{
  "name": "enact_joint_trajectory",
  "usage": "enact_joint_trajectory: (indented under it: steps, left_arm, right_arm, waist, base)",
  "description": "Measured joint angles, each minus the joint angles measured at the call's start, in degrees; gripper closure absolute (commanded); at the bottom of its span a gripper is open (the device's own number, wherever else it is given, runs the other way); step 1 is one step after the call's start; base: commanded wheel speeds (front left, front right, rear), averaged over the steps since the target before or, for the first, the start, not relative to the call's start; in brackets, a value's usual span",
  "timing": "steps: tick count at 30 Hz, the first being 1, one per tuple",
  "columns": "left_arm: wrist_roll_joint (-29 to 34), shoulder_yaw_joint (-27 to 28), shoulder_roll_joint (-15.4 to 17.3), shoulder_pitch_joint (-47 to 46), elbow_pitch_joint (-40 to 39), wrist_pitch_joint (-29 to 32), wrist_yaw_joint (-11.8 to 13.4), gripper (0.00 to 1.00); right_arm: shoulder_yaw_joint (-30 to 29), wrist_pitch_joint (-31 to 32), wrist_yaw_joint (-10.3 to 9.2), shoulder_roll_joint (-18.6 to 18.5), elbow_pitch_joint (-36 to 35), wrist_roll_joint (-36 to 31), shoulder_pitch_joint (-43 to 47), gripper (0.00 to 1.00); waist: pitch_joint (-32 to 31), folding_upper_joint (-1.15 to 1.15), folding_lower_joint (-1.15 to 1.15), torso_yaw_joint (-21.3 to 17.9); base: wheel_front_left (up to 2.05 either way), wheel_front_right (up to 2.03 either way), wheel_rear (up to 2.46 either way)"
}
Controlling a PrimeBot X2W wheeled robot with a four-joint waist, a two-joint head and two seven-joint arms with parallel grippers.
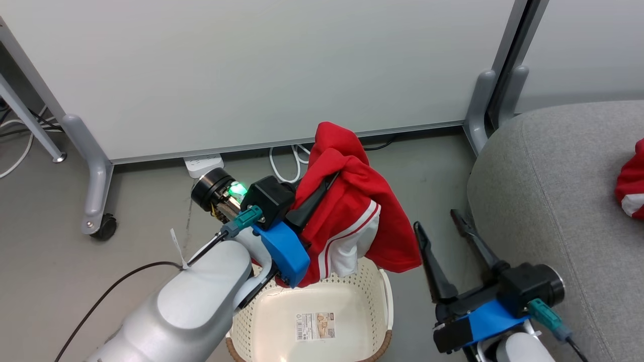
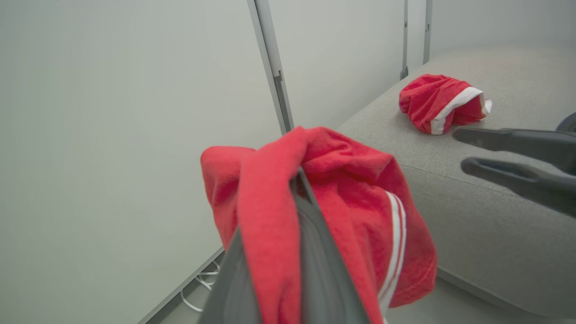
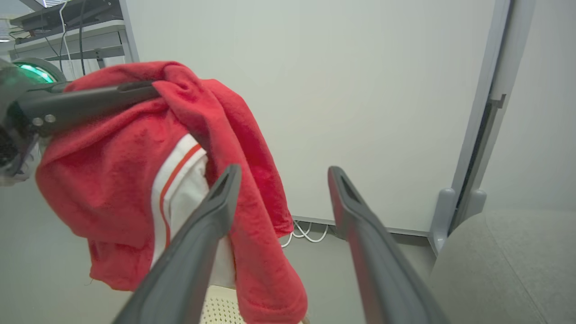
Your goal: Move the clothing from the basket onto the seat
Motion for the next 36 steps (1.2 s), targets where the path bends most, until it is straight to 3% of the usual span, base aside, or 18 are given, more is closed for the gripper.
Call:
enact_joint_trajectory:
  steps: [11,23,36]
  left_arm:
    - [-0.1,-0.4,-0.5,0.0,0.0,0.0,0.0,1.0]
    - [0.0,-0.5,-1.4,-0.1,0.1,0.0,0.0,1.0]
    - [0.6,-0.3,-1.8,-0.7,0.0,0.0,-0.4,1.0]
  right_arm:
    - [9.3,0.0,0.0,-1.4,2.5,0.4,-3.9,0.0]
    - [16.2,0.0,0.0,-0.9,10.8,1.6,-12.3,0.0]
    - [19.2,0.0,0.0,1.0,21.0,1.9,-18.9,0.0]
  waist:
    - [0.4,0.0,0.0,0.8]
    - [1.2,0.0,0.0,1.4]
    - [2.6,0.0,0.0,1.9]
  base:
    - [0.0,0.0,0.0]
    - [0.0,0.0,0.0]
    - [0.0,0.0,0.0]
